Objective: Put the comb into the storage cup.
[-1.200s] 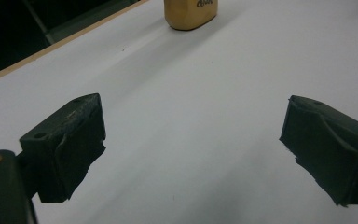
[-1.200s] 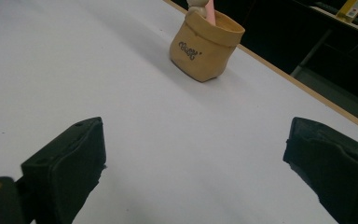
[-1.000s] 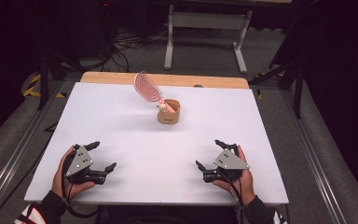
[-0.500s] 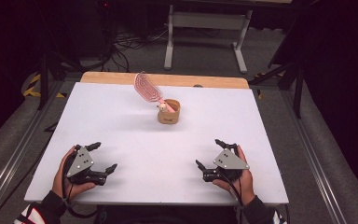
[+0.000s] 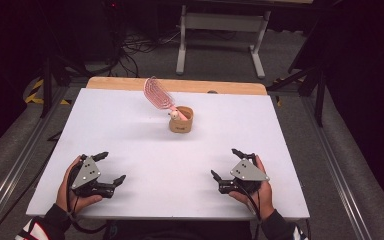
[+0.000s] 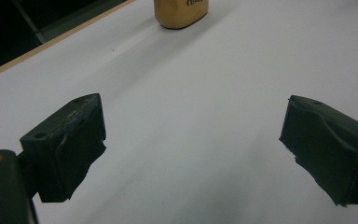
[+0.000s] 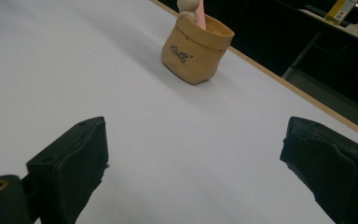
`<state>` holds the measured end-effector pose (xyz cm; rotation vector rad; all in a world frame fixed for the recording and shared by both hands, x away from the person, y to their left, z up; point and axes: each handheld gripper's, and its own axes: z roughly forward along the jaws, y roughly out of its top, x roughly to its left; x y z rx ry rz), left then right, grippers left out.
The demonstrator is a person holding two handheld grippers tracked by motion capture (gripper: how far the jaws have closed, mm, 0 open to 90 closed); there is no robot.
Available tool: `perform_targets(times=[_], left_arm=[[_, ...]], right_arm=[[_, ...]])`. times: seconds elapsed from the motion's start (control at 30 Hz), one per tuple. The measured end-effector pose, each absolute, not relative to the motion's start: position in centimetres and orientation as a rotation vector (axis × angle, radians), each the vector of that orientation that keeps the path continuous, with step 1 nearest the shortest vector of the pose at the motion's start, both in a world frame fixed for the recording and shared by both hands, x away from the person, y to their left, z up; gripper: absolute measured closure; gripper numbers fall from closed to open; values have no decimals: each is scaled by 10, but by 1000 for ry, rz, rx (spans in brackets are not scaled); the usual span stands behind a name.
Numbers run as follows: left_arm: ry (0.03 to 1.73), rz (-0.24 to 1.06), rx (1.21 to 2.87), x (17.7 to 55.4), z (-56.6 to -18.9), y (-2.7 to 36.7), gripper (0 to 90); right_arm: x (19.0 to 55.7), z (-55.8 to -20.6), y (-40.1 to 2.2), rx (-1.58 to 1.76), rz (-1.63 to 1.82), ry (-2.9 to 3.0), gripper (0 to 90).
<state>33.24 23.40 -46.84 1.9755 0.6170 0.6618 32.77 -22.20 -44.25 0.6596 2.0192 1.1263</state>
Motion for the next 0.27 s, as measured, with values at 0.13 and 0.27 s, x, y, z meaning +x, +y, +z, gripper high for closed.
perform_targets(times=[0.13, 0.27], left_arm=[[613, 658, 1980, 334, -469, 233, 75], [622, 666, 1986, 335, -469, 231, 76]], right_arm=[[329, -442, -224, 681, 1134, 2006, 73], [331, -443, -225, 698, 1143, 2020, 72]])
